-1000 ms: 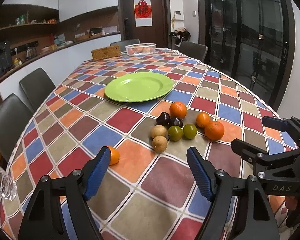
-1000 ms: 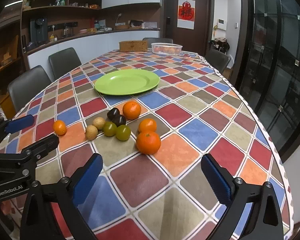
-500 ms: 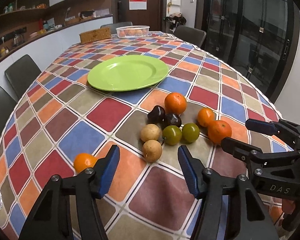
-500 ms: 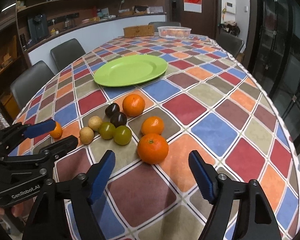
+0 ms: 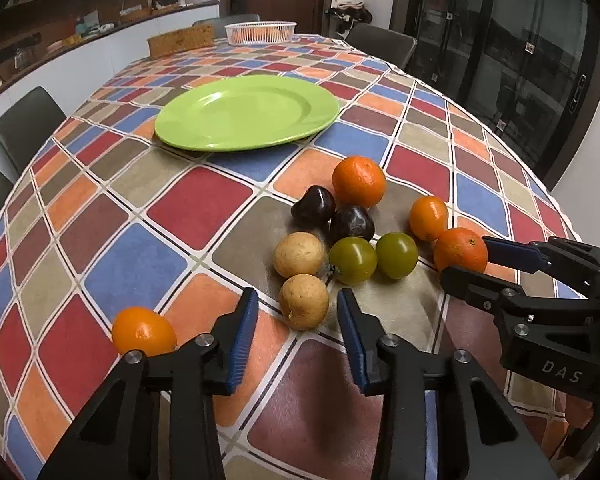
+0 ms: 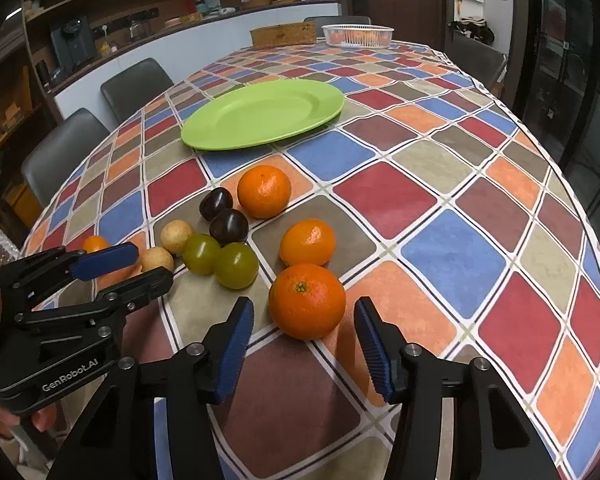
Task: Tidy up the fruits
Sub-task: 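Move the left tool to a small brown round fruit while the right tool approaches a large orange, then close the left tool on the brown fruit while the right tool grasps the orange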
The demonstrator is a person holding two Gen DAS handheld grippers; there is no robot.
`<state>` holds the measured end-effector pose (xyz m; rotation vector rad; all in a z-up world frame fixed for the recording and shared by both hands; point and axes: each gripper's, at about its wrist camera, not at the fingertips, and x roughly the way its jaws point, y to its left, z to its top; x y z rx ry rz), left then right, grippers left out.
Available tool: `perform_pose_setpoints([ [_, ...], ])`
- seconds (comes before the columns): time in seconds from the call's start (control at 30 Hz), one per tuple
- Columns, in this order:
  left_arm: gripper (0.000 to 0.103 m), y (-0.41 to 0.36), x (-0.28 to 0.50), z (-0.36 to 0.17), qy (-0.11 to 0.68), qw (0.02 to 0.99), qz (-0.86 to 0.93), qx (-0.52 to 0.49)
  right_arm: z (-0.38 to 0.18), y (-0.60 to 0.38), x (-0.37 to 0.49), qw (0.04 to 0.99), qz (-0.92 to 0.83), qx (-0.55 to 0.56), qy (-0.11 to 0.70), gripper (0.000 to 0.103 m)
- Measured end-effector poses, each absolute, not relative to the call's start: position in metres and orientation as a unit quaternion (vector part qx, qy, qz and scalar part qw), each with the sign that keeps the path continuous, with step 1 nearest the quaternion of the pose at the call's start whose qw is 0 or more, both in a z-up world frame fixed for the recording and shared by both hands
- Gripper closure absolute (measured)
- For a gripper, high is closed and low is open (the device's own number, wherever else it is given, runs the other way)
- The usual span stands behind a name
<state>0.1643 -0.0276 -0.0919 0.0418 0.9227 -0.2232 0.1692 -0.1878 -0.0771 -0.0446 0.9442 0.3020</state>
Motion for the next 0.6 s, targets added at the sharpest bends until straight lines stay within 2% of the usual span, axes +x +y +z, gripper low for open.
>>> perform_pose_setpoints([
  [0.27, 0.077, -0.0285, 0.1685, -0.0960, 0.453, 0.884, -0.116, 0.014, -0.0806, -0.1875, 0.1747, 0.875, 0.144, -0.024, 0.461, 0.060],
  [0.6, 0.077, -0.0300, 0.1652, -0.0920, 0.450, 0.885, -0.117, 0.012, -0.0789, -0.1890, 0.1738, 0.873, 0.149, -0.016, 0.464, 0.061],
])
